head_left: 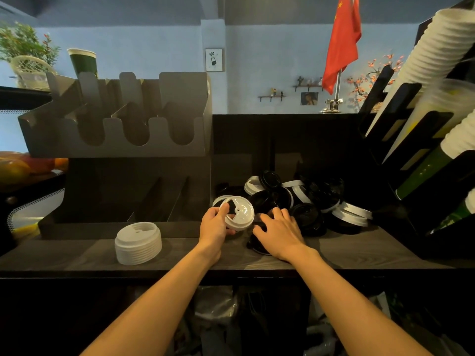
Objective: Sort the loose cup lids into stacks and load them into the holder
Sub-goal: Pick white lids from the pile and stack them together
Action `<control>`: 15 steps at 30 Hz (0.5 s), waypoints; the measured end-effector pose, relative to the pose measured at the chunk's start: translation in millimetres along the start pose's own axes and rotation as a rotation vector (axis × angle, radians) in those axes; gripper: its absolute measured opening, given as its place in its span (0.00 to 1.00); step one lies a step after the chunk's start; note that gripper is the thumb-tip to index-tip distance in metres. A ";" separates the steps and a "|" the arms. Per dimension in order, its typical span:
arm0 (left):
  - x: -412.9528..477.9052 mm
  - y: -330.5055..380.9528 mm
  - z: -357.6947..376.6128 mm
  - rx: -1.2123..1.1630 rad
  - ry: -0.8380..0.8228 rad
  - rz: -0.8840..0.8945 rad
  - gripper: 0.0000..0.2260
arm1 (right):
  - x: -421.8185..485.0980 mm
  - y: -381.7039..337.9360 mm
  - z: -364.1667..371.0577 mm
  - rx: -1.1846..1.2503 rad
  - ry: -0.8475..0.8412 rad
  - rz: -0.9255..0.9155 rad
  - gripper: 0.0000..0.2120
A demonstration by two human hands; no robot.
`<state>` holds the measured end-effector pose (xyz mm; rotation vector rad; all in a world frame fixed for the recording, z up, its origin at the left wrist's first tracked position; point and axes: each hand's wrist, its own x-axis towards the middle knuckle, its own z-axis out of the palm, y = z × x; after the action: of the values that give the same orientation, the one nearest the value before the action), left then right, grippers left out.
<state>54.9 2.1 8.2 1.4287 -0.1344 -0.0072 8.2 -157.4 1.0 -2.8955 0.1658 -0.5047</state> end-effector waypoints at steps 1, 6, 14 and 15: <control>0.2 0.2 0.1 -0.003 0.000 -0.002 0.11 | 1.0 -0.1 0.1 0.016 -0.021 0.009 0.26; 2.4 -1.2 0.1 -0.006 -0.009 -0.009 0.11 | 8.7 1.5 -5.2 0.098 -0.137 0.059 0.29; 4.8 -3.4 -0.8 0.012 -0.021 -0.008 0.12 | 44.1 -1.0 -28.4 0.080 -0.166 0.172 0.24; 4.5 -3.3 -1.2 0.010 -0.022 -0.009 0.12 | 45.6 -1.5 -26.8 0.019 -0.164 0.159 0.23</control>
<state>59.7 2.5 5.3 1.4399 -0.1461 -0.0294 41.7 -167.2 40.7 -2.8576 0.3601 -0.2394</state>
